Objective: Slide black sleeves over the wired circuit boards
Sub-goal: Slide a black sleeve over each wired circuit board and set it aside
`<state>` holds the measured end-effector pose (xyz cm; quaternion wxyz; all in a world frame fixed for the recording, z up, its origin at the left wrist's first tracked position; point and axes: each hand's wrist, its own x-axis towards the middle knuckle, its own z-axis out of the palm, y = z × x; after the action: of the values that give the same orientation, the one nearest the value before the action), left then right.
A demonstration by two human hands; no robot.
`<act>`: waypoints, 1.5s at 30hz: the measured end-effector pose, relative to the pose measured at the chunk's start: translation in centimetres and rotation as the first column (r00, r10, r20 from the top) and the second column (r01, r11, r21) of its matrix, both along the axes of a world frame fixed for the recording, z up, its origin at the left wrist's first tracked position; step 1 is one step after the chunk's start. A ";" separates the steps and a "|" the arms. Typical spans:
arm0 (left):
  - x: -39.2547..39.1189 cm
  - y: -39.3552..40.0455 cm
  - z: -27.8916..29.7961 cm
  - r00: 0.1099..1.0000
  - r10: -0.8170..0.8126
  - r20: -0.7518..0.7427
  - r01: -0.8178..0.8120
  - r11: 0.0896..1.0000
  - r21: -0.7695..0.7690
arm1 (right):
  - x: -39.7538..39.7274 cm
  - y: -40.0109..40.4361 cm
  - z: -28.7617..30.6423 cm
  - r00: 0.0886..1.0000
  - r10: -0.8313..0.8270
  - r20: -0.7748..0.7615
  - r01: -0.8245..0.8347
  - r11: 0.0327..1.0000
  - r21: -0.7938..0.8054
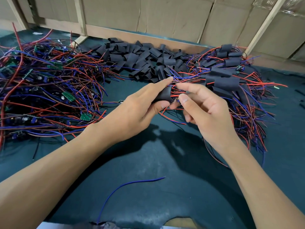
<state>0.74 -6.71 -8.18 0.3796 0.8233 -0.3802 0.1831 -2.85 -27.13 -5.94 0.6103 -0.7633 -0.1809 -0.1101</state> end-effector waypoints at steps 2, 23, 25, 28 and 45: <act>-0.1 0.0 -0.1 1.000 0.017 -0.015 -0.015 0.997 0.075 | 0.0 0.3 0.0 0.999 -0.039 -0.002 0.039 0.999 0.005; -0.3 -0.2 -0.4 0.982 -0.058 0.182 0.002 0.956 0.294 | -0.4 0.2 0.4 0.982 0.108 -0.154 -0.115 0.993 -0.035; -0.4 -0.2 -0.4 0.979 -0.077 0.188 0.018 0.954 0.298 | -0.3 0.0 0.5 0.981 0.118 -0.156 -0.124 0.992 -0.025; -0.5 -0.4 -0.4 0.975 -0.087 0.204 0.019 0.949 0.314 | -0.3 -0.2 0.4 0.988 0.104 -0.110 -0.114 0.990 -0.088; -0.2 -0.1 0.4 0.943 -0.018 0.332 -0.044 0.983 0.178 | -0.4 1.2 0.0 0.969 -0.246 0.025 0.247 0.956 -0.156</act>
<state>0.51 -6.79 -7.78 0.2315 0.8145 -0.4484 0.2863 -3.21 -25.95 -5.98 0.5289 -0.8256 -0.0944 -0.1726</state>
